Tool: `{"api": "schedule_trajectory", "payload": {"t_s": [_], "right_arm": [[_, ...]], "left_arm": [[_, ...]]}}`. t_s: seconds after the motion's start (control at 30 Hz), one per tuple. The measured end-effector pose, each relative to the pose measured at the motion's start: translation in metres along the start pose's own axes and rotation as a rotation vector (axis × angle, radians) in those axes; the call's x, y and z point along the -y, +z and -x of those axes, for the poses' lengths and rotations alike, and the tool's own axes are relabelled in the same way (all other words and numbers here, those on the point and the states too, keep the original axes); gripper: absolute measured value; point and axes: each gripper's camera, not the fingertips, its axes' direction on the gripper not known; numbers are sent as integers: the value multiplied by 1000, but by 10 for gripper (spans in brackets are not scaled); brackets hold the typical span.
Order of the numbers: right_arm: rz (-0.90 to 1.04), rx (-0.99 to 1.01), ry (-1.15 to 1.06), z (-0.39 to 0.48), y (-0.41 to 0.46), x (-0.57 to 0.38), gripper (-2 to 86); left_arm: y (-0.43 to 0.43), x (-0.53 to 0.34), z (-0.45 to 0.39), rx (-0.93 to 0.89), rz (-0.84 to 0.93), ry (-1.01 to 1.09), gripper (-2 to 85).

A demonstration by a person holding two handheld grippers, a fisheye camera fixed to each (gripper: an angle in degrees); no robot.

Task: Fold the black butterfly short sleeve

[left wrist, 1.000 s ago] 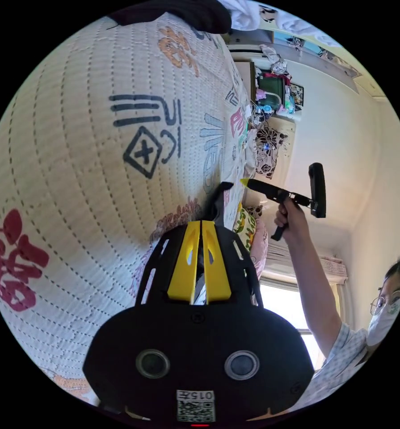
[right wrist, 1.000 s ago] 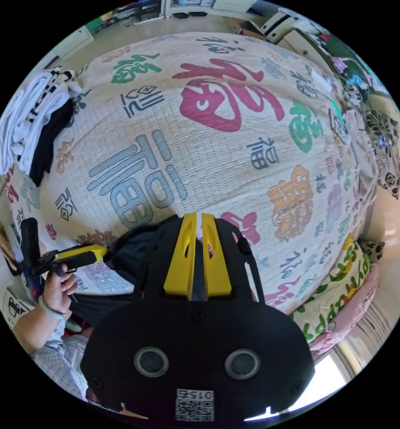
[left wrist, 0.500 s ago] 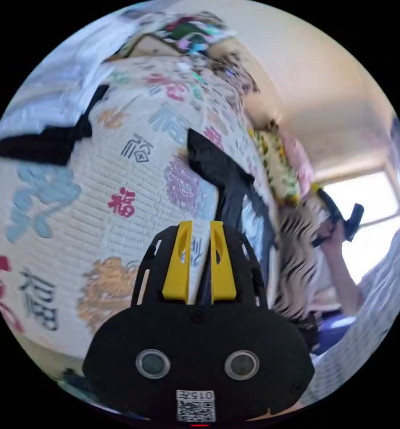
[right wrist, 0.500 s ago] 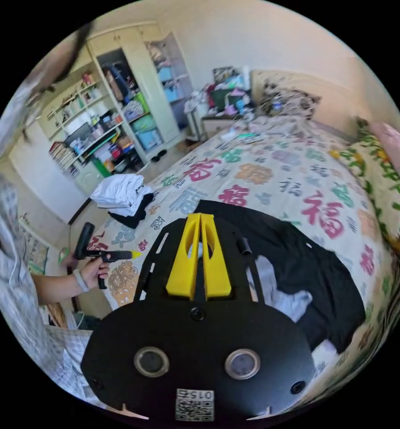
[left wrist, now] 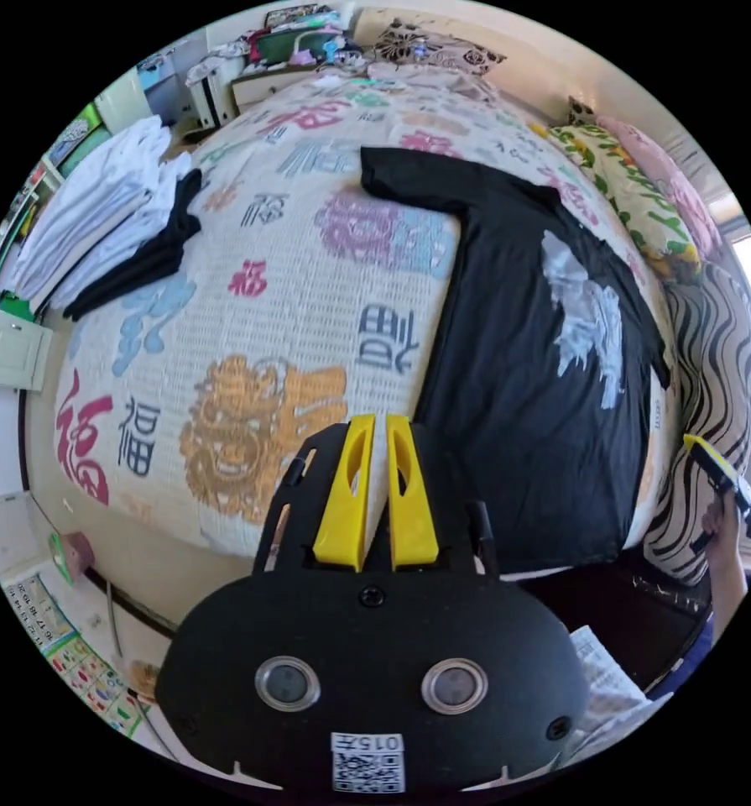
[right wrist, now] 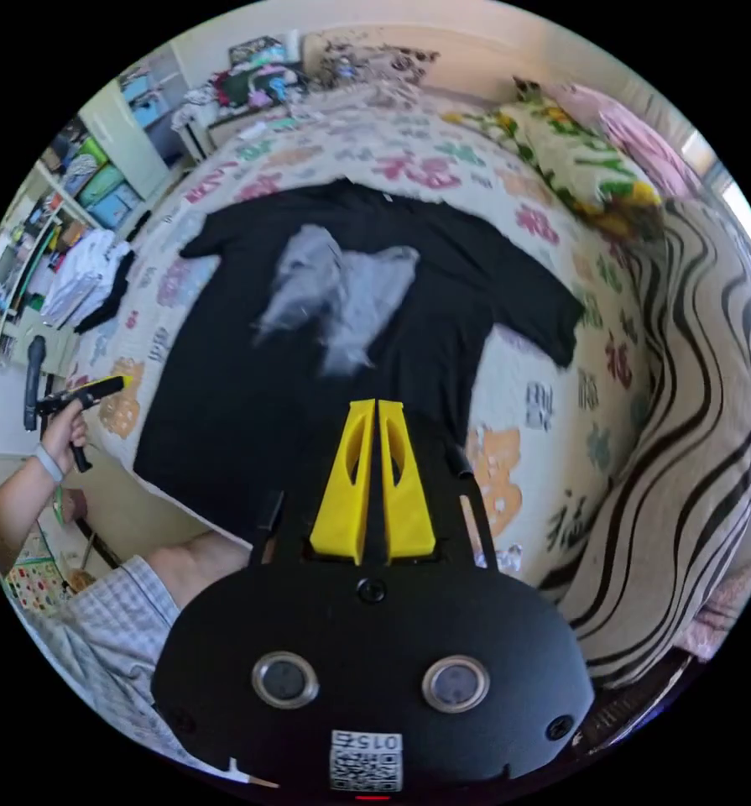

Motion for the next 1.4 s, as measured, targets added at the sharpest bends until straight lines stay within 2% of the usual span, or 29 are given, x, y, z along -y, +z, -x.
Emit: {"api": "schedule_trajectory", "payload": {"t_s": [0.13,0.27,0.37,0.43,0.57,0.7,0.9,1.07,1.23,1.4], "right_arm": [[288,43,81,-62,37,-66,86],[457,132,130,-87,59,-107,91],[443,142,169,-99,54,-119,80],[469,132,160,-108,43,-119,8],[478,177,104,-119,21,-129,-7],[468,224,182,-141,3,-143,-9],[499,187,228,-148,-14,-146,-3],[498,75,268,-143,-33,-148,0],[473,-84,239,-132,-57,-154,3],[428,-80,341,-145,-79,-164,6]], "left_arm": [[34,-41,-11,-14,143,-77,19],[70,-60,-35,-33,244,-55,22],[96,-56,-62,35,272,59,16],[108,-49,-76,43,319,157,7],[109,-47,-83,37,326,217,2],[131,-45,-82,-3,317,175,2],[182,-47,-94,1,260,126,5],[204,-51,-98,-19,207,34,2],[233,-43,-107,-22,214,105,0],[260,-35,-104,-73,230,57,1]]}}
